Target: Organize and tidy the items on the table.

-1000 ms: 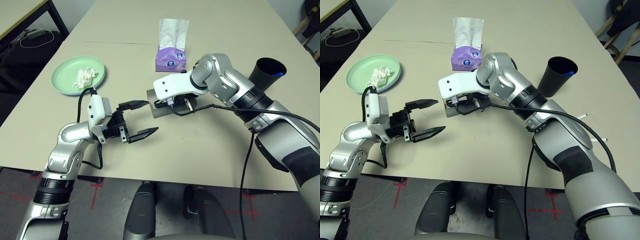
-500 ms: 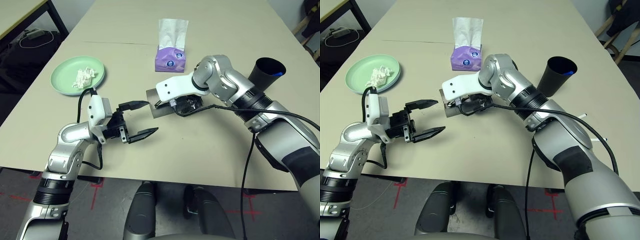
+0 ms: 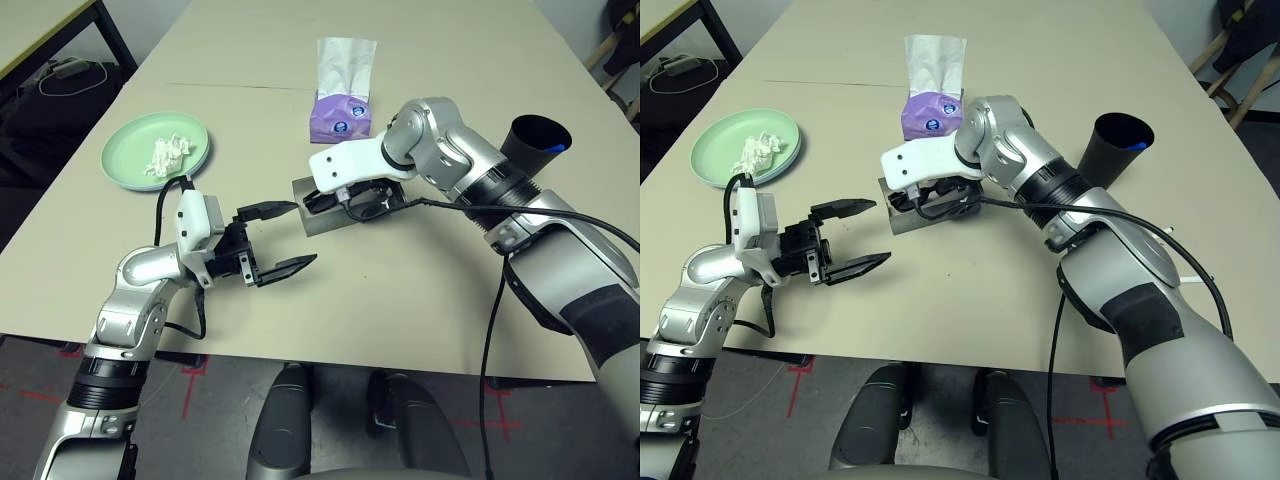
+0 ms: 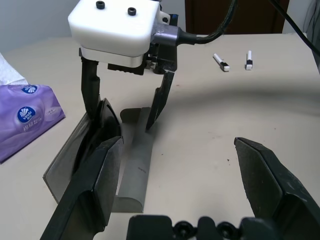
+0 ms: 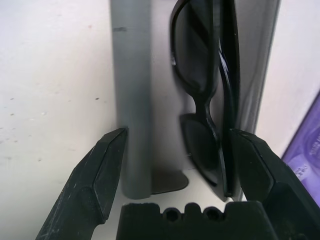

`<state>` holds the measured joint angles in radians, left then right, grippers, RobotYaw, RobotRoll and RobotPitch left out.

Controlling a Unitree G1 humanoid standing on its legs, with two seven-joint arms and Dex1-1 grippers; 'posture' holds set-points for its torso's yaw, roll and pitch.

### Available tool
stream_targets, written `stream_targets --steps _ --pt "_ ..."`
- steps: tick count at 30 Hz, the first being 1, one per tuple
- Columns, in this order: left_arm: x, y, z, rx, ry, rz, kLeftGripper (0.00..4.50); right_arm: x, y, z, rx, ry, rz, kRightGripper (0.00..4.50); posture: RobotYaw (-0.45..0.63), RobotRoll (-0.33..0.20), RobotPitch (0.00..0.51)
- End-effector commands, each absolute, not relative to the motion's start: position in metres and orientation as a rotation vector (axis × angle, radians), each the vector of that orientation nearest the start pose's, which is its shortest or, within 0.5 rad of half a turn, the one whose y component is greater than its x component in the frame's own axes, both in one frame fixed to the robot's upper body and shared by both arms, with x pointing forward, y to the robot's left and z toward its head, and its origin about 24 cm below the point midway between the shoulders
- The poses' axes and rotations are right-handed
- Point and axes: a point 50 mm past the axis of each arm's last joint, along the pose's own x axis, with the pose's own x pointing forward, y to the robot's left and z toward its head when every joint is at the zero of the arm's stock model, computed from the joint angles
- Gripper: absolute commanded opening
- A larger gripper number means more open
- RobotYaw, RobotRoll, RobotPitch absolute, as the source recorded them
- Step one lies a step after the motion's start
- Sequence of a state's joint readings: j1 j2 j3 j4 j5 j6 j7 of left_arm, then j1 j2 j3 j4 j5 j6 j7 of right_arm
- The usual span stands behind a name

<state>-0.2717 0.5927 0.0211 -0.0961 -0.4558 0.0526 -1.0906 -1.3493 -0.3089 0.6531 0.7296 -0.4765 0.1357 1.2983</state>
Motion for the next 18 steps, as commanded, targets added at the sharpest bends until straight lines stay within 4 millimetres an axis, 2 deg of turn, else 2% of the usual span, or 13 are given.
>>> stream_targets --steps 1,7,13,18 --pt "0.262 0.185 0.149 0.303 -0.200 -1.164 4.50 0.378 -0.041 0.234 -1.480 0.366 1.212 4.49 0.31 0.000 0.171" --pt "0.262 0.185 0.149 0.303 -0.201 -1.160 4.50 0.380 -0.037 0.236 -1.474 0.359 1.209 4.49 0.31 0.000 0.171" --pt "0.265 0.187 0.151 0.299 -0.199 -1.150 4.50 0.372 -0.042 0.237 -1.442 0.345 1.239 4.49 0.30 0.000 0.170" --pt "0.269 0.190 0.152 0.298 -0.192 -1.148 4.50 0.360 -0.058 0.244 -1.229 0.282 1.234 4.49 0.24 0.000 0.162"
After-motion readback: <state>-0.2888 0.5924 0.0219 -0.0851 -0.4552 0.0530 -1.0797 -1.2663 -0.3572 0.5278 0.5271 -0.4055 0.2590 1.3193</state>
